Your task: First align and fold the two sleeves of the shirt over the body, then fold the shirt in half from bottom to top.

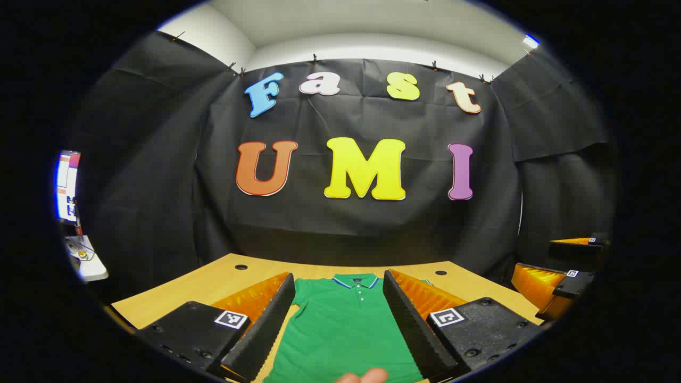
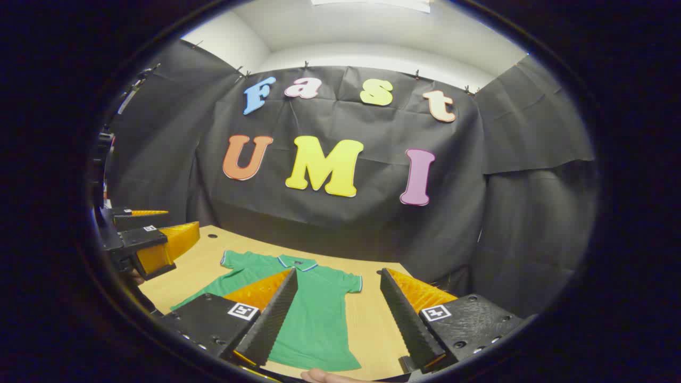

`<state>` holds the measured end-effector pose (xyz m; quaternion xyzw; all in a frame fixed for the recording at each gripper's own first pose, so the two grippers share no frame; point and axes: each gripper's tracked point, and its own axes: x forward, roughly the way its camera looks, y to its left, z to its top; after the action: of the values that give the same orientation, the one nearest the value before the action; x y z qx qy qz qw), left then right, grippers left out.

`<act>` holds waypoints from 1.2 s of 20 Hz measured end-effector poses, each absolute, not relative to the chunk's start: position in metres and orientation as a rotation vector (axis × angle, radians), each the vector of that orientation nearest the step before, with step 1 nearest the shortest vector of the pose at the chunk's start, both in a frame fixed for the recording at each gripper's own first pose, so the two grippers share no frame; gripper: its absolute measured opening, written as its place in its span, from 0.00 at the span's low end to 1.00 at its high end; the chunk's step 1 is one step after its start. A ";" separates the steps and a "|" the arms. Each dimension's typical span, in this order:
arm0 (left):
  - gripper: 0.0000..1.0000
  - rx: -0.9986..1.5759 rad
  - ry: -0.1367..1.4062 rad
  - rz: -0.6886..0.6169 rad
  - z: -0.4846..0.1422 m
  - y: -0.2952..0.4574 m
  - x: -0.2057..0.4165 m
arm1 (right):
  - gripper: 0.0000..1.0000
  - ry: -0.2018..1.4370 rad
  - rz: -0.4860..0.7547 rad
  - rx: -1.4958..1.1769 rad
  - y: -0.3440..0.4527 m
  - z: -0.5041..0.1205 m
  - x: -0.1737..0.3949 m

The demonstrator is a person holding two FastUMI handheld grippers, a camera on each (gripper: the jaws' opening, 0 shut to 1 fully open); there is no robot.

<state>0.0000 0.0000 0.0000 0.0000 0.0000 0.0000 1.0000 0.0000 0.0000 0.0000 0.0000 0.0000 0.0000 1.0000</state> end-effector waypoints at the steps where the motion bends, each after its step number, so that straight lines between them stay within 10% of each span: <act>1: 1.00 -0.001 0.003 -0.015 -0.001 -0.004 -0.001 | 0.95 0.002 -0.008 0.000 -0.002 0.001 0.000; 24: 1.00 0.029 0.068 0.005 -0.031 0.001 0.025 | 0.95 0.077 -0.023 0.062 -0.026 -0.021 0.011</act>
<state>0.0253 0.0011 -0.0311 0.0145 0.0341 0.0024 0.9993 0.0110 -0.0257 -0.0212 0.0308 0.0386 -0.0117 0.9987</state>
